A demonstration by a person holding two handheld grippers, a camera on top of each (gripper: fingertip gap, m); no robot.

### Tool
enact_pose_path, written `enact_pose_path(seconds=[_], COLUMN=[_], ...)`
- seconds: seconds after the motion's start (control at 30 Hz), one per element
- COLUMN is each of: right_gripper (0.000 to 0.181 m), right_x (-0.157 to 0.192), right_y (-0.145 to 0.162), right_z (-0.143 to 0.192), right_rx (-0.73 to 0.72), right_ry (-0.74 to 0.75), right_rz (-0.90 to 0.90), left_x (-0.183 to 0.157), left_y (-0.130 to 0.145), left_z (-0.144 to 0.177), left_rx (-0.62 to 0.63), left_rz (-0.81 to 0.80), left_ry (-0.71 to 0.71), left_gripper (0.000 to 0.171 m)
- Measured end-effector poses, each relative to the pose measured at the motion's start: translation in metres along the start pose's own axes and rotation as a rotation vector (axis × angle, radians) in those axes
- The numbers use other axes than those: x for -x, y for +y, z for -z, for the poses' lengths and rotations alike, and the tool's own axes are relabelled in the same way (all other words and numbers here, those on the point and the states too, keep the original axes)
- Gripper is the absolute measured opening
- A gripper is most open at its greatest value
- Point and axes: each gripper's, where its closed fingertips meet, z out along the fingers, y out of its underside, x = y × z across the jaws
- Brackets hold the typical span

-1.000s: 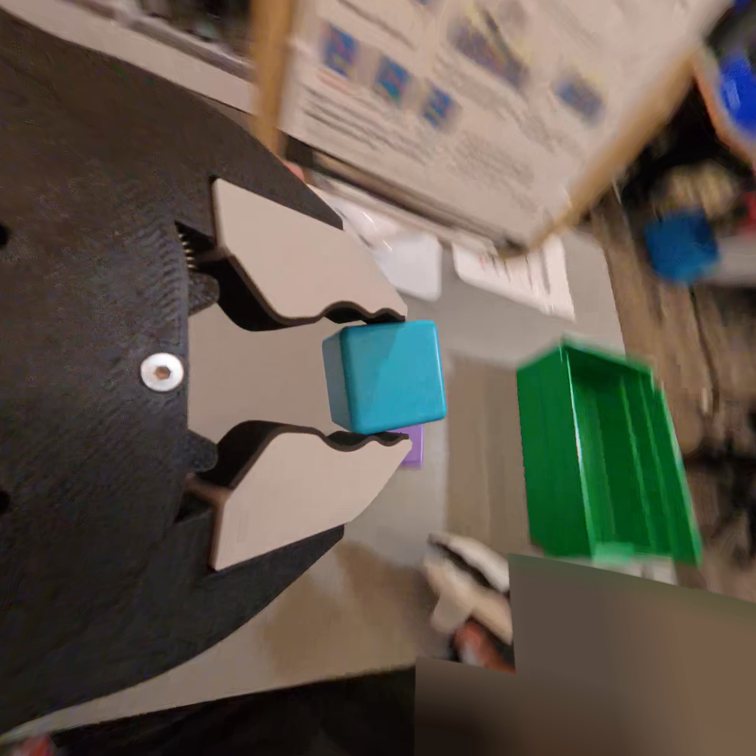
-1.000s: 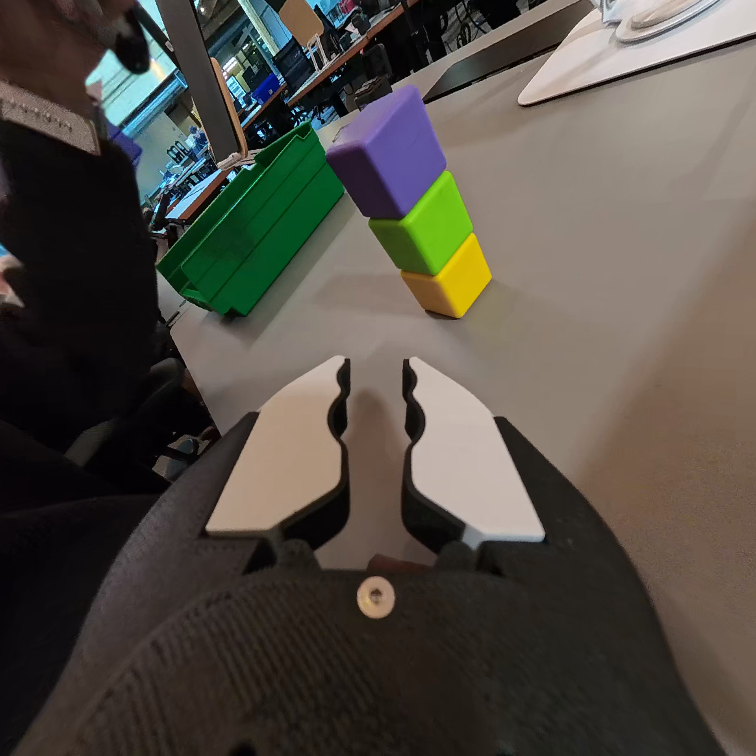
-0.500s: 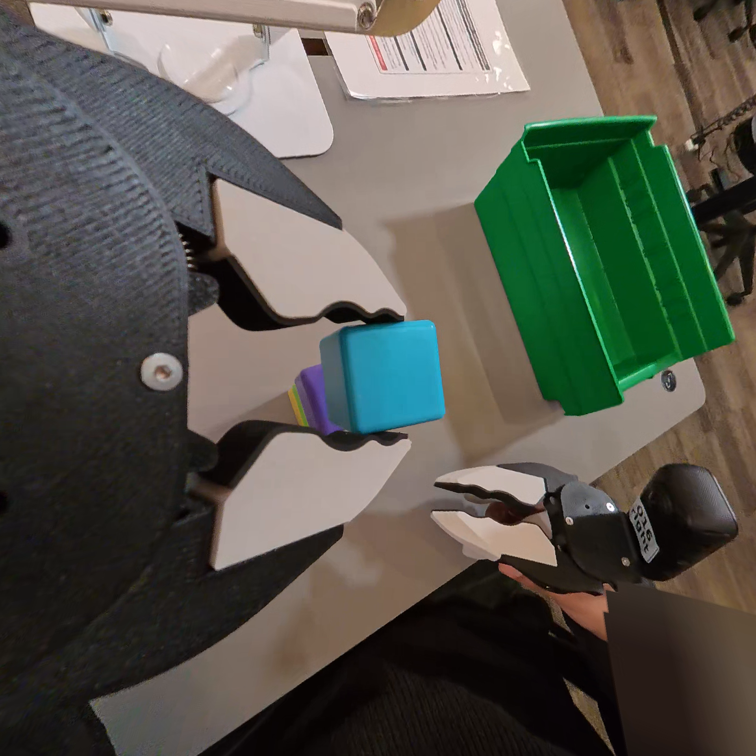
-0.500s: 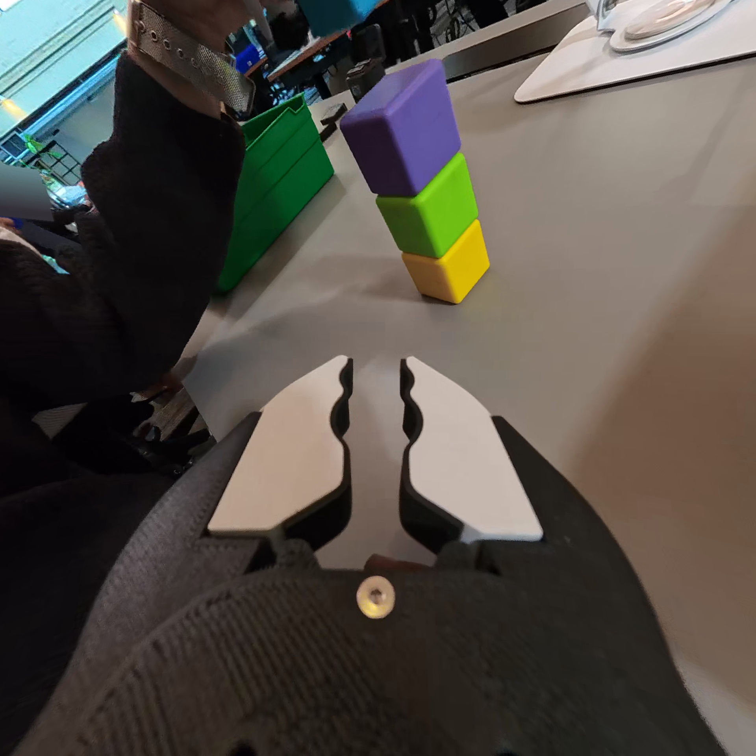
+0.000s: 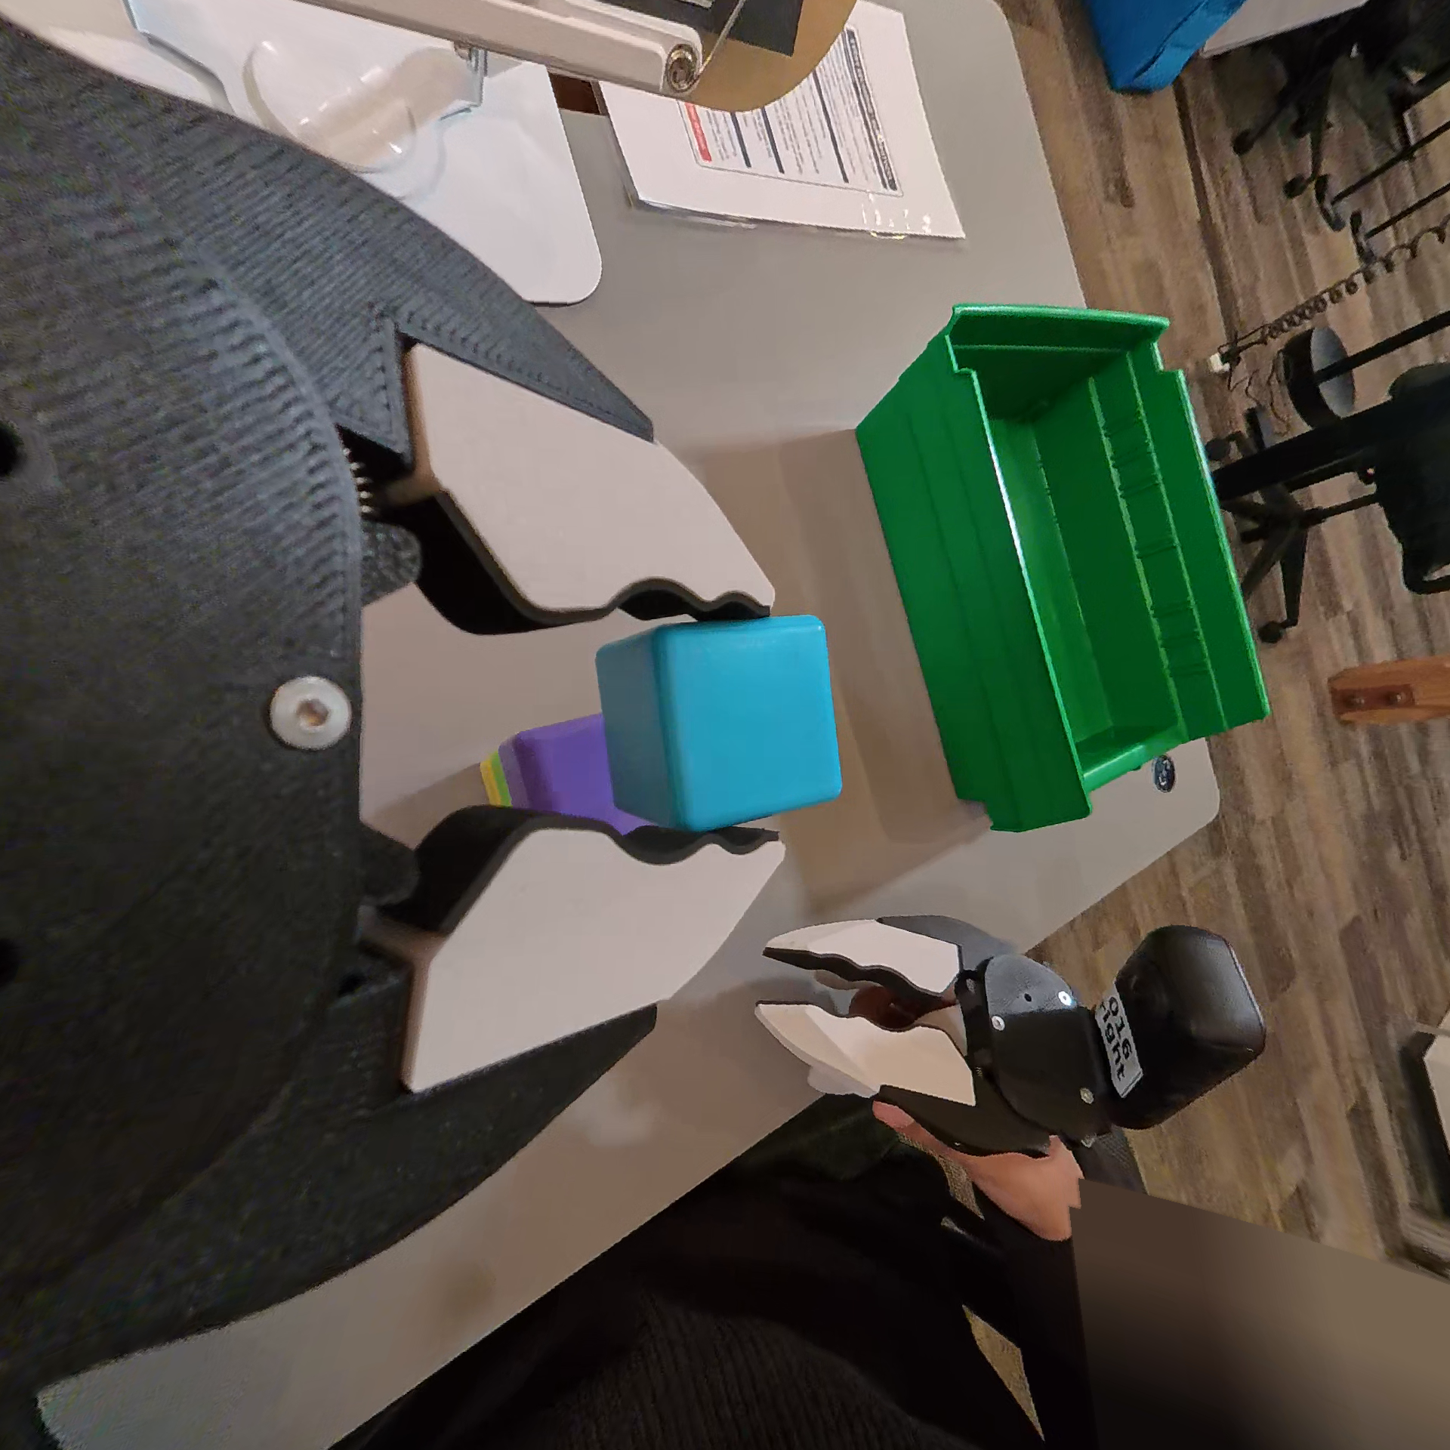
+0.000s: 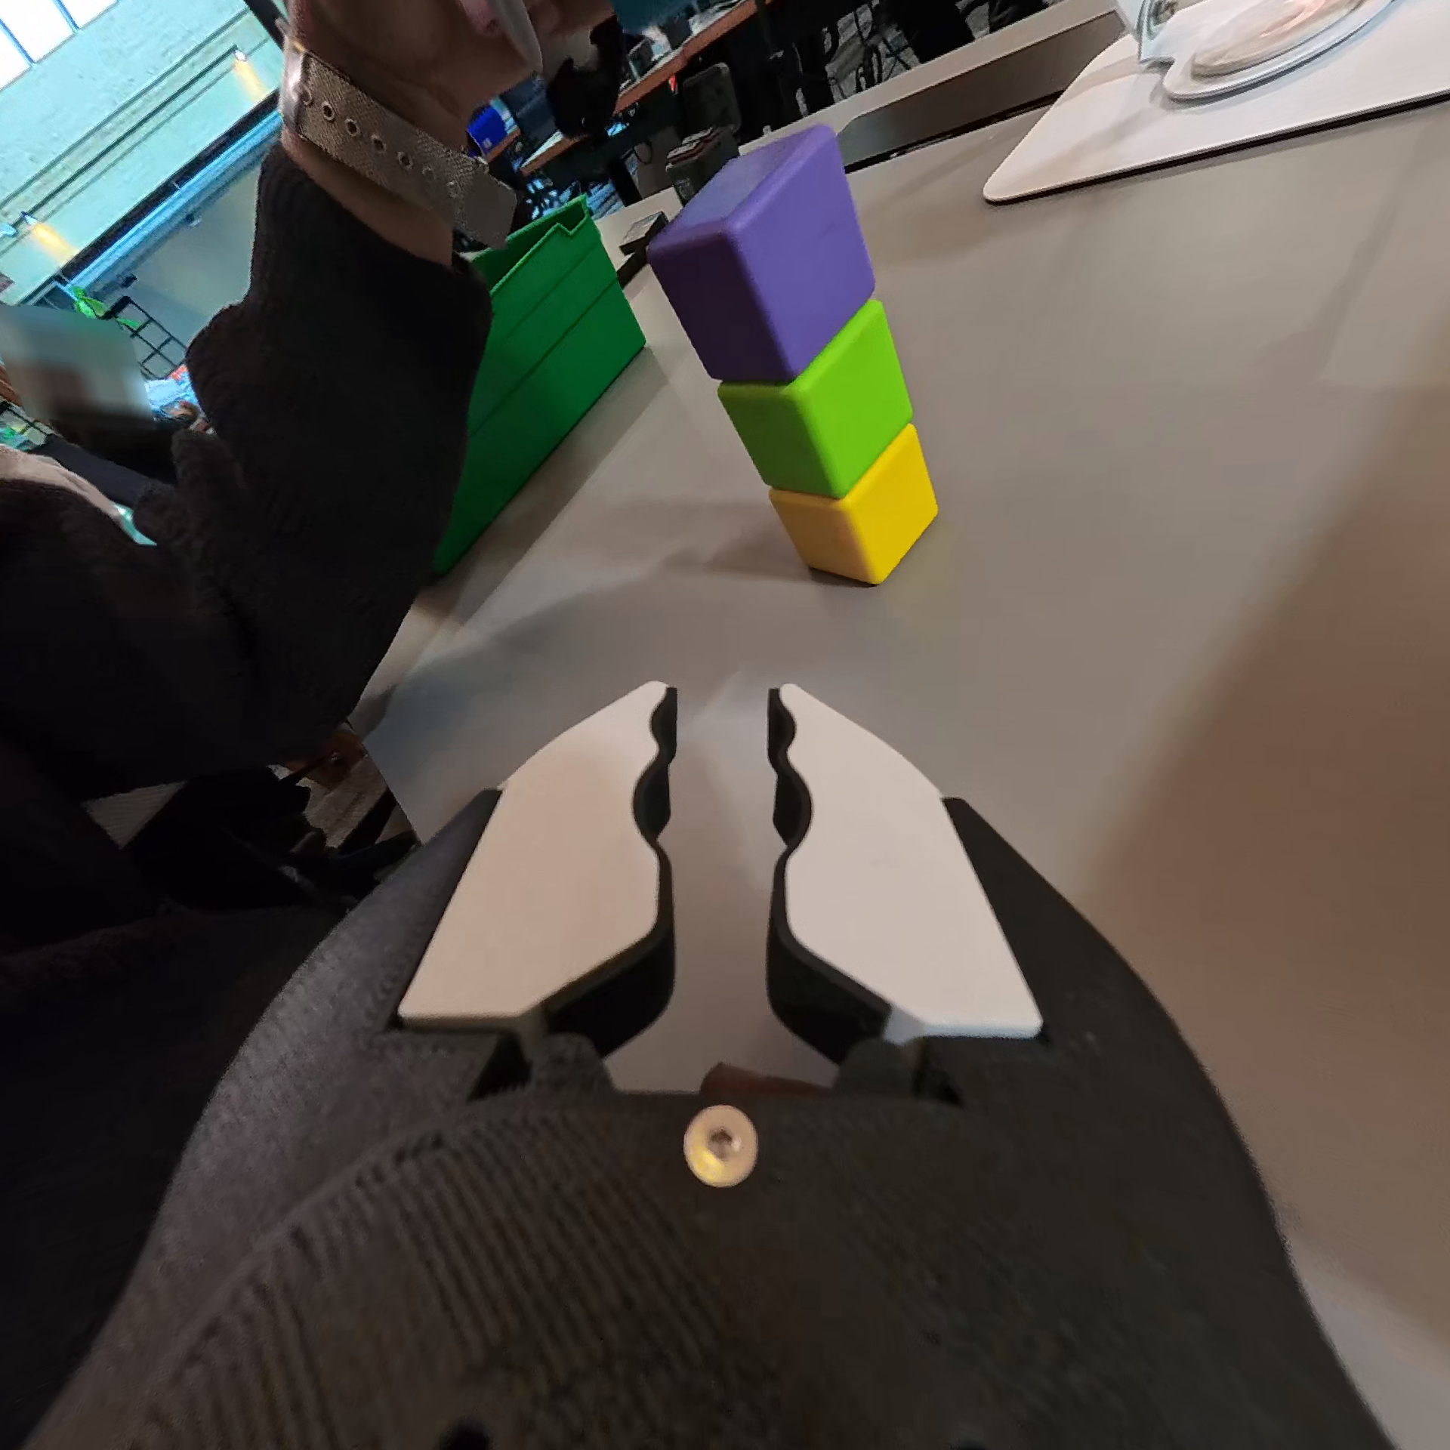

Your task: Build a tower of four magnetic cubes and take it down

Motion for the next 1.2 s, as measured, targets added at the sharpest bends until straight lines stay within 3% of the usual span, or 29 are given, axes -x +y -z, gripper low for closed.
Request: enact_pose_path(seconds=[0.13, 0.6, 0.83, 1.07, 1.2], right_gripper=[0.023, 0.023, 0.023, 0.023, 0.023], right_x=[0.003, 0.009, 0.009, 0.004, 0.006], right_y=[-0.001, -0.002, -0.003, -0.005, -0.005], right_z=[-0.005, -0.017, -0.017, -0.016, -0.015], right_rx=[0.006, 0.026, 0.023, 0.016, 0.011], right_ry=[-0.024, -0.071, -0.072, -0.062, -0.071], right_rz=[-0.003, -0.009, -0.015, -0.024, -0.031], left_x=[0.0, -0.011, -0.008, 0.006, -0.004], left_y=[0.007, 0.008, 0.011, -0.011, -0.008], left_z=[-0.002, 0.0, -0.004, 0.0, 0.006], left_rx=[0.029, -0.099, -0.091, -0.209, -0.293], left_rz=[0.014, 0.08, 0.094, 0.151, 0.183], left_ry=[-0.021, 0.058, 0.048, -0.032, -0.058], left_gripper=[0.05, 0.05, 0.051, 0.051, 0.051])
